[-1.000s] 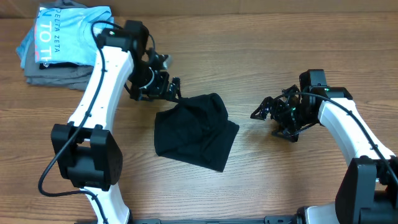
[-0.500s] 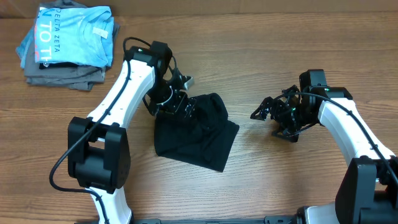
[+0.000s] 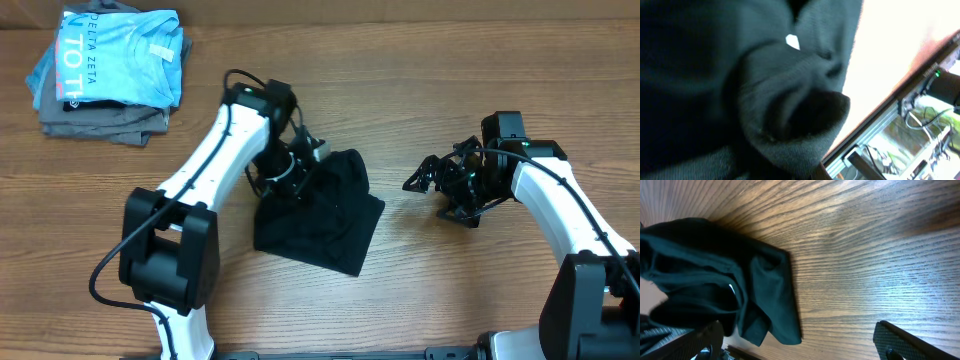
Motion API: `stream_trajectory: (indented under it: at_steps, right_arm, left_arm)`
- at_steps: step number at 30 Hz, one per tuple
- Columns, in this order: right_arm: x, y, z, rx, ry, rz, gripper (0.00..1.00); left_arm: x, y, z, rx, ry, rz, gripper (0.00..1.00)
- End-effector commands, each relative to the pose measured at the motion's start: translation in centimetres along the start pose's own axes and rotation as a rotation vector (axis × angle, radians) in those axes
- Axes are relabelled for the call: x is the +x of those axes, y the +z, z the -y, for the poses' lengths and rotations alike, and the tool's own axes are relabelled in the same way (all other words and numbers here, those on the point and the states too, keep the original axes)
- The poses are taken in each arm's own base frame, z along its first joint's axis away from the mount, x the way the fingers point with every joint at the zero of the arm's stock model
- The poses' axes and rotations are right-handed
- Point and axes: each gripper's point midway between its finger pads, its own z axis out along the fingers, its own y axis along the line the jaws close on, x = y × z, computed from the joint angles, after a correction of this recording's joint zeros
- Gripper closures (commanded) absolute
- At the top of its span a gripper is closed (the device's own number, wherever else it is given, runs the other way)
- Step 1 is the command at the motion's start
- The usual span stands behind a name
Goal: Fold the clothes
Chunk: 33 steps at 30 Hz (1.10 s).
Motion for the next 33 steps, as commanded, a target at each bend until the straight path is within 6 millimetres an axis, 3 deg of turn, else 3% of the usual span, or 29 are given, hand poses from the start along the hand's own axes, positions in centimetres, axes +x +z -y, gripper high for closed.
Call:
stream_trajectory:
  at_steps: [1, 5, 8, 18, 23, 24, 28, 33]
  right_arm:
    - [-0.7, -0.5, -1.0, -0.02, -0.031, 0.025, 0.0]
    - [-1.0, -0.5, -1.1, -0.025, -0.038, 0.034, 0.0]
    - [-1.3, -0.6, -1.3, -0.031, -0.043, 0.047, 0.0]
    - [-3.1, -1.7, -0.6, -0.067, 0.039, 0.104, 0.0]
    - [-3.9, -2.7, -0.1, -0.119, 0.078, 0.118, 0.0]
    - [-4.0, -2.8, -0.1, -0.123, 0.081, 0.12, 0.0]
    - [-4.0, -2.9, 0.0, -0.124, 0.081, 0.122, 0.0]
    - [-3.9, -2.9, 0.0, -0.123, 0.083, 0.119, 0.0]
  left_arm:
    - [0.6, 0.9, 3.6, 0.07, 0.064, -0.03, 0.95]
    - [1.7, 2.0, 6.3, 0.102, 0.099, -0.088, 0.9]
    - [2.4, 2.6, 7.4, 0.099, 0.123, -0.121, 0.79]
    - [3.7, 3.7, 10.4, 0.146, 0.124, -0.176, 0.7]
    - [4.0, 4.1, 11.8, 0.172, 0.154, -0.187, 0.45]
    - [4.0, 4.1, 11.9, 0.171, 0.161, -0.185, 0.44]
    - [2.5, 2.6, 12.9, 0.17, 0.208, -0.121, 0.45]
    - [-0.9, -3.0, 13.8, 0.128, 0.243, 0.076, 0.45]
